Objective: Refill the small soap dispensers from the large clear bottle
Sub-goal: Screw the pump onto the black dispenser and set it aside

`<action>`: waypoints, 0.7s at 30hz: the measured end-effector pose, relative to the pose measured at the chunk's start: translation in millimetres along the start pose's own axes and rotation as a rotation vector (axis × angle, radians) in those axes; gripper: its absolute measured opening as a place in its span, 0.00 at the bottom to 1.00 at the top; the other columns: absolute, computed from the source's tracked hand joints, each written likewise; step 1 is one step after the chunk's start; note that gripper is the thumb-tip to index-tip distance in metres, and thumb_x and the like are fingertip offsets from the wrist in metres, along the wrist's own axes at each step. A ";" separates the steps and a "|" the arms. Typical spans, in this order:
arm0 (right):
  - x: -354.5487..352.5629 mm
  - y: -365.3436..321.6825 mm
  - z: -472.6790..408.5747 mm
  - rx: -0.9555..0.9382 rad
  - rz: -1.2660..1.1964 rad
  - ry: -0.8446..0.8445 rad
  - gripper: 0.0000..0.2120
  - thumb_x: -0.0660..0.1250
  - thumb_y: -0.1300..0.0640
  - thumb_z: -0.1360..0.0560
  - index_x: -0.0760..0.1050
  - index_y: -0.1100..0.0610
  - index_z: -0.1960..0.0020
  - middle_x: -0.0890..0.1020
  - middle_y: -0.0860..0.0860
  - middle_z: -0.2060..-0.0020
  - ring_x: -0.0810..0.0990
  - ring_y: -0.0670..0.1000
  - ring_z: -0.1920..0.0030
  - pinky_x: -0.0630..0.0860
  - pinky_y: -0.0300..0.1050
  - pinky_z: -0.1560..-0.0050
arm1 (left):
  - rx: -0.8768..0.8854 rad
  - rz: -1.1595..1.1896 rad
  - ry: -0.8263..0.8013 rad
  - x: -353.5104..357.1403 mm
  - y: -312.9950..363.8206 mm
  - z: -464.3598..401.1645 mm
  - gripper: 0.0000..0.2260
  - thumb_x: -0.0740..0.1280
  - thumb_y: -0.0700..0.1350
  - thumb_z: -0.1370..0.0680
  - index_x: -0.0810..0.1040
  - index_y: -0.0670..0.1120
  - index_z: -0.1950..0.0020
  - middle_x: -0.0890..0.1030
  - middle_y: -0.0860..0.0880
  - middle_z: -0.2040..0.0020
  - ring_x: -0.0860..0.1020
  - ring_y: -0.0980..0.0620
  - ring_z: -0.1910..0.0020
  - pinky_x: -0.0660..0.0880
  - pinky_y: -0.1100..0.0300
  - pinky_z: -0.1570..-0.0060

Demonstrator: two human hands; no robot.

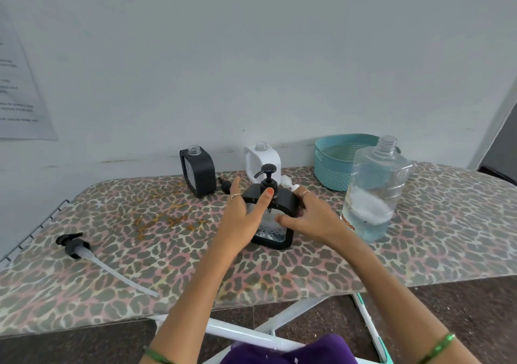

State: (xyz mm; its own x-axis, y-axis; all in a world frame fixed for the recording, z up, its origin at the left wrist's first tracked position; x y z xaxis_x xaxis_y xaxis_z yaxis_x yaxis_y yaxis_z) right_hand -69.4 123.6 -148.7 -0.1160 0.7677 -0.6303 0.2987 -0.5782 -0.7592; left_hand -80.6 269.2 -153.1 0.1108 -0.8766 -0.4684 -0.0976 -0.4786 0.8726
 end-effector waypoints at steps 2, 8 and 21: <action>-3.5 -6.5 -6.3 0.029 0.151 -0.133 0.19 0.72 0.52 0.30 0.66 0.52 0.46 0.77 0.46 0.59 0.75 0.43 0.62 0.68 0.32 0.66 | -0.048 -0.041 -0.033 0.3 -0.6 -1.8 0.44 0.58 0.68 0.29 0.44 0.47 0.22 0.58 0.47 0.23 0.60 0.50 0.26 0.58 0.56 0.31; -12.6 -16.8 -17.9 0.060 0.285 -0.177 0.15 0.76 0.51 0.35 0.71 0.51 0.56 0.76 0.44 0.65 0.73 0.41 0.66 0.64 0.35 0.71 | -0.090 -0.139 -0.134 -2.2 3.2 1.3 0.40 0.55 0.65 0.24 0.38 0.47 0.23 0.73 0.50 0.35 0.74 0.54 0.41 0.68 0.62 0.42; -108.1 -68.0 -9.9 0.013 0.326 0.260 0.15 0.75 0.51 0.36 0.76 0.59 0.56 0.78 0.50 0.67 0.75 0.45 0.68 0.69 0.38 0.72 | -0.254 -0.540 -0.515 15.5 -21.4 0.8 0.42 0.43 0.73 0.30 0.49 0.51 0.22 0.64 0.47 0.25 0.64 0.46 0.28 0.61 0.48 0.30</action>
State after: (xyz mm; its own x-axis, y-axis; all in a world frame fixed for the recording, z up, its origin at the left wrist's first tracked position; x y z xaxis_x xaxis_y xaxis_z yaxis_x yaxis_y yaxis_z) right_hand -67.8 82.7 -27.3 0.2264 0.5874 -0.7770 0.2679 -0.8045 -0.5301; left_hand -77.6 265.8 -179.2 -0.3995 -0.4693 -0.7875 0.0755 -0.8729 0.4819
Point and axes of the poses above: each hand's wrist, its own z-axis away from the middle knuckle, its own x-axis out of the palm, y = z × x, the point moved 8 cm from there along -z, towards the middle knuckle
